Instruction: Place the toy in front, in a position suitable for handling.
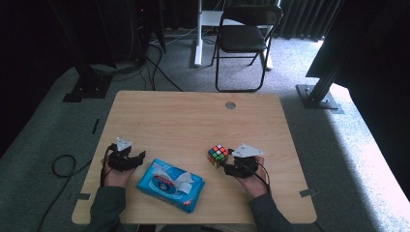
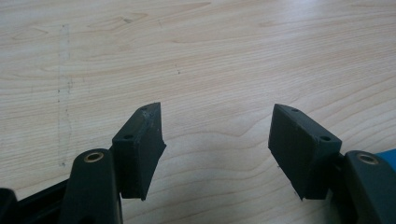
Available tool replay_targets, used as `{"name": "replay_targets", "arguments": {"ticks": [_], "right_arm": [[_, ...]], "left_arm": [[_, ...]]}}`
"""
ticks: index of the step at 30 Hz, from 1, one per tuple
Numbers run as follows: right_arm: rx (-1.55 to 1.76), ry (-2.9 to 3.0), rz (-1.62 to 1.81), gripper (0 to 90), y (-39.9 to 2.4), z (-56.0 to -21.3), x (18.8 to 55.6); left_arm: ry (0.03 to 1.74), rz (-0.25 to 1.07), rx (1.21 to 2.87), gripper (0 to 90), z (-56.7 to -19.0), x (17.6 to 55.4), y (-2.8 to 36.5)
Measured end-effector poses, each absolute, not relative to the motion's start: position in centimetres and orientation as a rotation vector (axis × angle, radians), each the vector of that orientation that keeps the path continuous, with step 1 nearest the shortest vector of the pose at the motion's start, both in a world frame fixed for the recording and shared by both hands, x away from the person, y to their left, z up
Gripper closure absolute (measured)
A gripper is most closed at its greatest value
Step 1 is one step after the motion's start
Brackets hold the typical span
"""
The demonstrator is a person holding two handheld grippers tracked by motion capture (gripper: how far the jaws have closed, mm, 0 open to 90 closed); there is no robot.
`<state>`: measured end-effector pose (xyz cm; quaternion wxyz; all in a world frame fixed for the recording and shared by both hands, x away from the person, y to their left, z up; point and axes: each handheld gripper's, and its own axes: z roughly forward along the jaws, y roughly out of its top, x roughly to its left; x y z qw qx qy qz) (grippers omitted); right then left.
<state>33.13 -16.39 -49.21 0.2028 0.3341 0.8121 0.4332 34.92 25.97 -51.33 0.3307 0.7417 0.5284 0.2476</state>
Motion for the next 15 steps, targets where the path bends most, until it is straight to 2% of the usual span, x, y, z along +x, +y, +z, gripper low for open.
{"name": "replay_targets", "arguments": {"ticks": [15], "right_arm": [[0.906, 2.259, 1.211, 40.6, -16.3, -48.8, 32.8]], "left_arm": [[1.325, 0.682, 1.944, 34.6, -50.0, 32.5, 25.2]]}}
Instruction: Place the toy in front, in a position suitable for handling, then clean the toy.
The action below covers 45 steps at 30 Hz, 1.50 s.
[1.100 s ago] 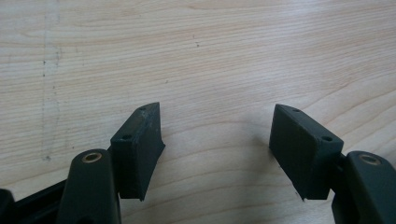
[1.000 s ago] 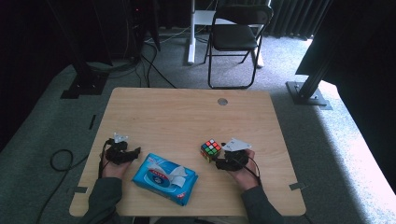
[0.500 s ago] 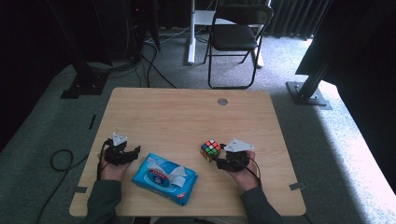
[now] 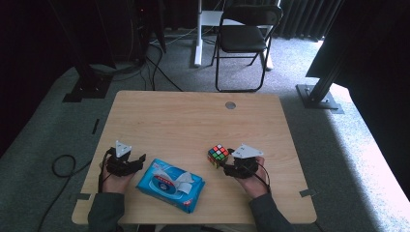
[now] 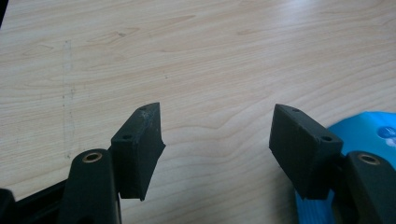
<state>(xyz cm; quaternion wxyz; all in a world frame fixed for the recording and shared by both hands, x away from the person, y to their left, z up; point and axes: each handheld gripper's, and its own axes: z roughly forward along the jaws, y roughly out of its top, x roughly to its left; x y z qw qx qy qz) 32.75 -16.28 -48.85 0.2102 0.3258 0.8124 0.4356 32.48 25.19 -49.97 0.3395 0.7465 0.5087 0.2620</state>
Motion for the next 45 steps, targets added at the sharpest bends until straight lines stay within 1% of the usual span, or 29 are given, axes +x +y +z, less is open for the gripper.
{"name": "replay_targets", "arguments": {"ticks": [21, 28, 32, 33, 38, 40, 45], "right_arm": [[0.859, 2.288, 1.226, 39.8, -15.7, -48.6, 32.0], [0.858, 2.290, 1.229, 39.9, -15.6, -48.7, 31.9], [0.859, 2.292, 1.234, 39.9, -15.8, -48.6, 31.9], [0.860, 2.293, 1.234, 39.9, -15.8, -48.6, 31.8], [0.872, 2.285, 1.241, 39.9, -16.1, -48.5, 31.7], [0.871, 2.291, 1.241, 39.9, -16.1, -48.6, 31.6], [0.843, 2.317, 1.280, 39.9, -15.5, -48.3, 31.3]], "left_arm": [[1.272, 0.665, 1.966, 34.0, -49.2, 31.3, 24.4], [1.194, 0.670, 1.958, 34.5, -48.0, 30.2, 24.2], [1.159, 0.634, 1.943, 34.9, -47.3, 30.0, 24.2], [1.138, 0.595, 1.939, 34.9, -47.0, 29.9, 24.2], [1.094, 0.574, 1.946, 34.9, -46.5, 29.7, 23.8], [1.044, 0.552, 1.954, 34.9, -46.0, 29.4, 23.5], [0.987, 0.534, 1.958, 34.6, -45.5, 29.2, 23.2]]}}
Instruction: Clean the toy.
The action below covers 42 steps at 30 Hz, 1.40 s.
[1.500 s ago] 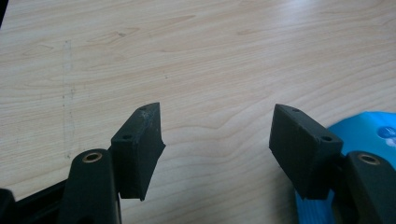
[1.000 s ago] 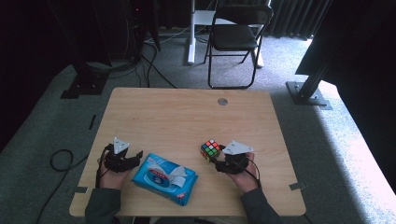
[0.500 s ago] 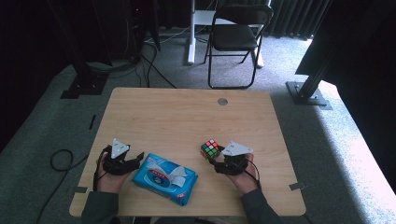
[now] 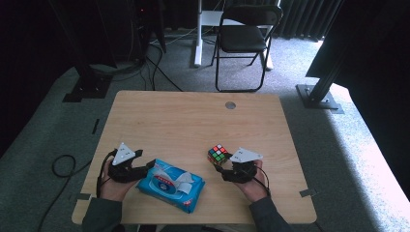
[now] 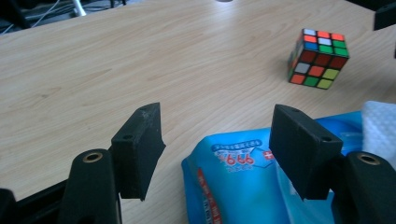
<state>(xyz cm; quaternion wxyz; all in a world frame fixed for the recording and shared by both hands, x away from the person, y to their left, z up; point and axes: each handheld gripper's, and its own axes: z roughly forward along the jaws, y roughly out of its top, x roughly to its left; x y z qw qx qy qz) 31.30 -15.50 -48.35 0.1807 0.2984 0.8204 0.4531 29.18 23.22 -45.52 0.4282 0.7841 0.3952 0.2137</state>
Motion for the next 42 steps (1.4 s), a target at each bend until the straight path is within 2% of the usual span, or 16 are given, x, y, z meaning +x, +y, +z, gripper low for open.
{"name": "replay_targets", "arguments": {"ticks": [14, 22, 29, 32, 38, 39, 40, 41, 42], "right_arm": [[0.627, 2.438, 1.345, 39.5, -11.2, -47.7, 29.6], [0.513, 2.510, 1.367, 34.7, -9.4, -47.7, 28.9], [0.443, 2.534, 1.415, 36.3, -7.8, -47.4, 28.7], [0.410, 2.555, 1.442, 41.8, -7.1, -47.2, 28.7], [0.307, 2.602, 1.421, 67.6, -5.8, -47.1, 28.6], [0.307, 2.602, 1.421, 67.6, -5.8, -47.1, 28.6], [0.301, 2.604, 1.409, 72.6, -5.6, -47.1, 28.6], [0.309, 2.603, 1.399, 81.3, -5.5, -47.1, 28.8], [0.324, 2.598, 1.398, 83.8, -5.5, -47.1, 28.9]], "left_arm": [[0.966, 0.518, 1.986, 34.6, -45.5, 29.2, 22.9], [0.935, 0.498, 2.009, 34.2, -45.5, 28.5, 23.7], [0.925, 0.493, 2.022, 34.2, -45.6, 28.5, 23.4], [0.918, 0.492, 2.040, 34.2, -45.8, 28.6, 23.0], [0.922, 0.492, 2.047, 34.2, -46.0, 28.7, 22.8], [0.922, 0.492, 2.047, 34.2, -46.0, 28.7, 22.8], [0.923, 0.489, 2.044, 34.2, -46.1, 28.7, 22.9], [0.925, 0.492, 2.041, 34.2, -46.1, 28.8, 22.9], [0.928, 0.492, 2.037, 34.2, -46.2, 28.8, 22.9]]}}
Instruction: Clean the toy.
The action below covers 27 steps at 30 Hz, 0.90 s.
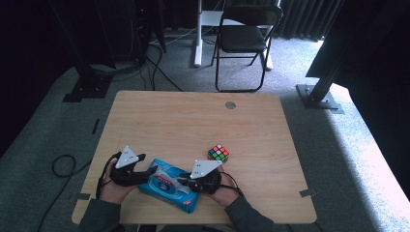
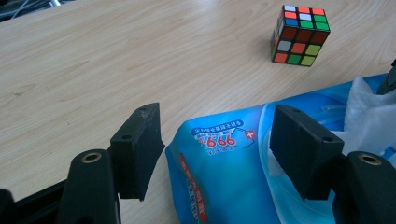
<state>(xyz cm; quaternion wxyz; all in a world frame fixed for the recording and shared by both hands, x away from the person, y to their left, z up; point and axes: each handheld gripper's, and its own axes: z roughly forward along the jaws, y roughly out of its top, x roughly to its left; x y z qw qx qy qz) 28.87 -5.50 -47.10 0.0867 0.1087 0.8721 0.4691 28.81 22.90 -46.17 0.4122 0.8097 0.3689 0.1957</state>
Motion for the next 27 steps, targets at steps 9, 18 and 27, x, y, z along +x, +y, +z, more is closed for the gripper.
{"name": "replay_targets", "arguments": {"ticks": [9, 18, 27], "right_arm": [[0.392, 2.585, 1.429, 89.5, -5.7, -46.8, 29.4], [0.443, 2.520, 1.476, 89.8, -6.3, -45.8, 30.0], [0.485, 2.482, 1.479, 89.9, -6.9, -45.3, 30.4]], "left_arm": [[0.934, 0.470, 2.044, 34.2, -46.9, 29.2, 22.6], [0.946, 0.462, 2.050, 34.2, -47.3, 29.4, 22.6], [0.947, 0.463, 2.049, 34.3, -47.4, 29.4, 22.7]]}}
